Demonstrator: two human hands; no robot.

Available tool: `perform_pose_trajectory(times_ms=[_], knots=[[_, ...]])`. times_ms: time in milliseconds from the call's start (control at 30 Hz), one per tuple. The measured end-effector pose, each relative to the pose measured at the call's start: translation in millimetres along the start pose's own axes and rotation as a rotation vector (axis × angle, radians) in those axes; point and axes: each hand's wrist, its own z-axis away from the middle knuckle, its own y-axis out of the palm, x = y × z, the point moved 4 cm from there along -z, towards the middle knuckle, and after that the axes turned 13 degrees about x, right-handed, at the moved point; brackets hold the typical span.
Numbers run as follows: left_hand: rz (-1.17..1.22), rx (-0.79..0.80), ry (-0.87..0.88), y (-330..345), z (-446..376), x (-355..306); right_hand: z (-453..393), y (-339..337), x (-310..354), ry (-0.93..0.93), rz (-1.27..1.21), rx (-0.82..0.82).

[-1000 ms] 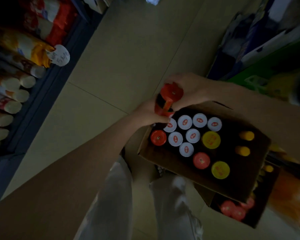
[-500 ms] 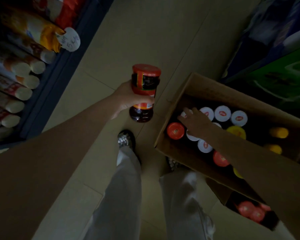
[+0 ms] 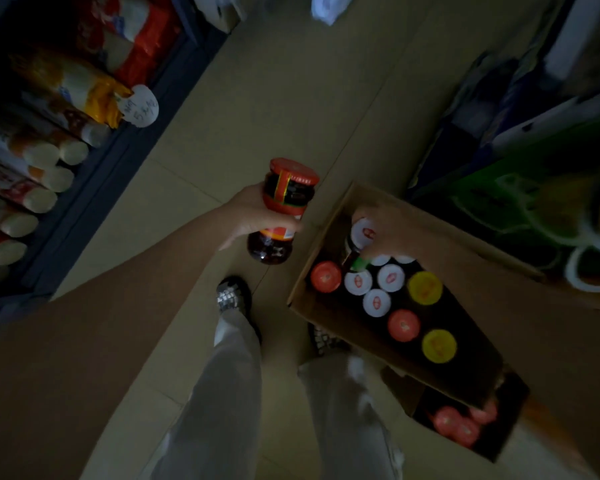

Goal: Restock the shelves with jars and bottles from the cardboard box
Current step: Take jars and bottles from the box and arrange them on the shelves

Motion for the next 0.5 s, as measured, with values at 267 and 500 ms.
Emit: perform_pose_trajectory(times_ms=[267, 500], knots=[[0.026, 0.087, 0.178, -71.8, 155.7, -150.0, 172.0, -186.8, 139.4, -0.005, -0.297, 0.085], [0.182, 0.023, 0.441, -162.9, 312.1, -294.6, 295.8, -352.6, 310.9, -0.207, -0.319, -0.128]])
